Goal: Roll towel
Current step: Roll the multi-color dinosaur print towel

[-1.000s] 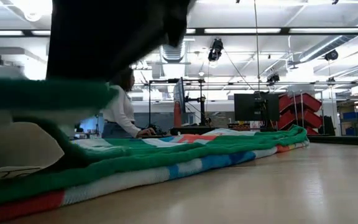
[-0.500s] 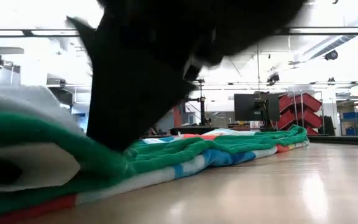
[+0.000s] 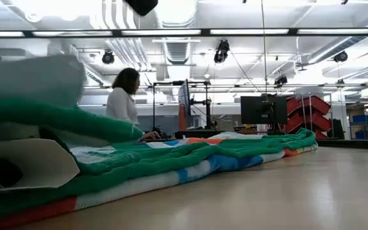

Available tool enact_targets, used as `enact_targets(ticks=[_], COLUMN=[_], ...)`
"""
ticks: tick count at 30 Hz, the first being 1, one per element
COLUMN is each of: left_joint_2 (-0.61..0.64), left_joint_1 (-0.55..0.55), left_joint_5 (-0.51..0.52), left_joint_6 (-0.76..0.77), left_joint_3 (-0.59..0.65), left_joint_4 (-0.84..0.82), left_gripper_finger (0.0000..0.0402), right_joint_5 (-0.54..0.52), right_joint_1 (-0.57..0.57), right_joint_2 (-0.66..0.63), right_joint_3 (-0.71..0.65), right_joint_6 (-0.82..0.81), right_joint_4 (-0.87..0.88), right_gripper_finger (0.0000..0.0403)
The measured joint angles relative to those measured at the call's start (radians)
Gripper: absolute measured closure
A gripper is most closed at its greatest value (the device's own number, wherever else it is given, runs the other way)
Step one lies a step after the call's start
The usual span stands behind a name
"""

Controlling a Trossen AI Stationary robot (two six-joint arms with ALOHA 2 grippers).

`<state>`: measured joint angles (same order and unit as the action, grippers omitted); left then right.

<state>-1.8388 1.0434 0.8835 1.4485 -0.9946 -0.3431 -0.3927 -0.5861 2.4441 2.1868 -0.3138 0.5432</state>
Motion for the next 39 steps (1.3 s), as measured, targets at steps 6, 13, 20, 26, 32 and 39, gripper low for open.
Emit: enact_targets(ticks=[6,13,20,26,32,39], left_joint_2=[0.000,0.024,0.024,-0.002,-0.013,-0.011], left_joint_1=[-0.007,-0.011,-0.019,-0.018,-0.014,-0.007], left_joint_5=[-0.001,-0.010,-0.012,-0.086,-0.070,-0.077], left_joint_6=[0.001,-0.022,-0.016,0.072,0.106,0.104], left_joint_3=[0.000,0.000,0.022,0.078,0.131,0.125], left_joint_4=[-0.068,-0.105,-0.183,-0.162,-0.092,-0.078], left_gripper_finger=[0.0285,0.0285,0.0285,0.0285,0.0285,0.0285], right_joint_5=[-0.045,-0.011,0.004,0.006,0.000,-0.033], right_joint_1=[0.002,0.026,0.024,0.026,0.006,0.016], right_joint_2=[-0.013,0.057,0.057,0.053,0.046,0.043], right_joint_3=[0.000,-0.022,-0.082,-0.092,-0.005,-0.002], right_joint_6=[0.021,-0.028,-0.084,-0.066,0.025,-0.015], right_joint_4=[-0.042,0.020,-0.001,0.003,0.015,0.114], right_gripper_finger=[0.0403,0.0403,0.0403,0.0403,0.0403,0.0403])
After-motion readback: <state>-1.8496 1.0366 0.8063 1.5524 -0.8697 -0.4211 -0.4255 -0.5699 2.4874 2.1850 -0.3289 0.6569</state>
